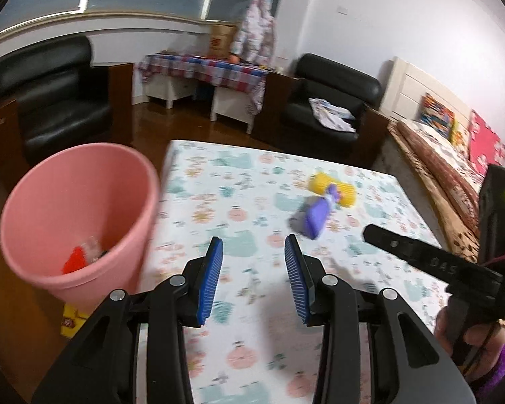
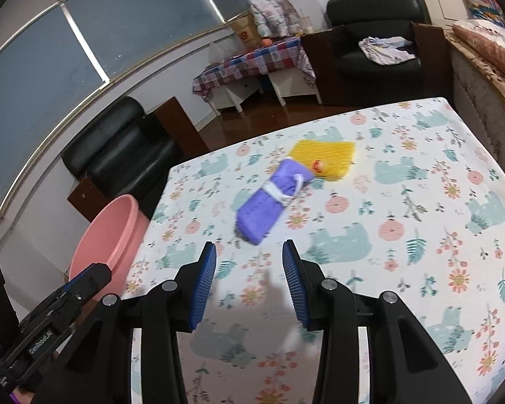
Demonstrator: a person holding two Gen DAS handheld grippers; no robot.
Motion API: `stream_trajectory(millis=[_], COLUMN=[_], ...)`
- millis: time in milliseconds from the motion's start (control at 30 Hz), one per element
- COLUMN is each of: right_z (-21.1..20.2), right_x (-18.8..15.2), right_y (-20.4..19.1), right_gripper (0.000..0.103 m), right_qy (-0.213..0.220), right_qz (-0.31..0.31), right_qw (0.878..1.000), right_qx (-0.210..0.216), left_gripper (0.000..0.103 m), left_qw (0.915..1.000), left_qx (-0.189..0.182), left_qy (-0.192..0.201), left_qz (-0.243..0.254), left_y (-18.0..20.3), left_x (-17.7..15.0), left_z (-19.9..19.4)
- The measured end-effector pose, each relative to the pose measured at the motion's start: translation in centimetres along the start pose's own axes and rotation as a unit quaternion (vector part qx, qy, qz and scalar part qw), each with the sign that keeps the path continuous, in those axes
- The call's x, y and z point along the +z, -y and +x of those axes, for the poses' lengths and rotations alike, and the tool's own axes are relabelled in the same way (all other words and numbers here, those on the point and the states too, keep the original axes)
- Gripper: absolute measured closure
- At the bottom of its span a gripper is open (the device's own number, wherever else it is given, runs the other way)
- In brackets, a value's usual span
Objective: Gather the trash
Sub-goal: 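Move both open tools back to the purple cloth on the table, then close the left tool on the purple cloth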
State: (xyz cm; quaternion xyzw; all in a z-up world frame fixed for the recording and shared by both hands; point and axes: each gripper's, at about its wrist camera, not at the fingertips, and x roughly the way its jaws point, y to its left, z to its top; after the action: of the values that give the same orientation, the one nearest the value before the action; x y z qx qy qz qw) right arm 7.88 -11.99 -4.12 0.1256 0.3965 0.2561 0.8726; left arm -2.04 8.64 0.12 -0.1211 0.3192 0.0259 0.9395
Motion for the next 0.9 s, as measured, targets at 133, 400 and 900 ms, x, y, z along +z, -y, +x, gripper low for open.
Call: stream_trajectory(millis=[133,400,900], right_z=[-0.2,-0.6,0.1], right_x=[0.4,1.7,5.3], right_y=[1.5,3.7,6.9], right_gripper=[0.062,0.062,0.062], right_qy=[0.003,0.012,0.021], right_qz=[0.006,-0.012,0.014], right_qw=[1.000,0.999,1.000], right_qx=[-0.010,-0.031,-0.009], left_gripper=[0.064,0.064,0.064], left_qw=[0.9994,0.9967,0.9927], left_qx=[-0.030,-0.048,-0.033], left_qy=[-0.012,-0.040,-0.088], left_qz=[0.012,0.051,0.075], left_y=[1.9,5.1,6.8], left_x=[0.9,1.9,1.8], left_z=[1.6,5.6,12.4])
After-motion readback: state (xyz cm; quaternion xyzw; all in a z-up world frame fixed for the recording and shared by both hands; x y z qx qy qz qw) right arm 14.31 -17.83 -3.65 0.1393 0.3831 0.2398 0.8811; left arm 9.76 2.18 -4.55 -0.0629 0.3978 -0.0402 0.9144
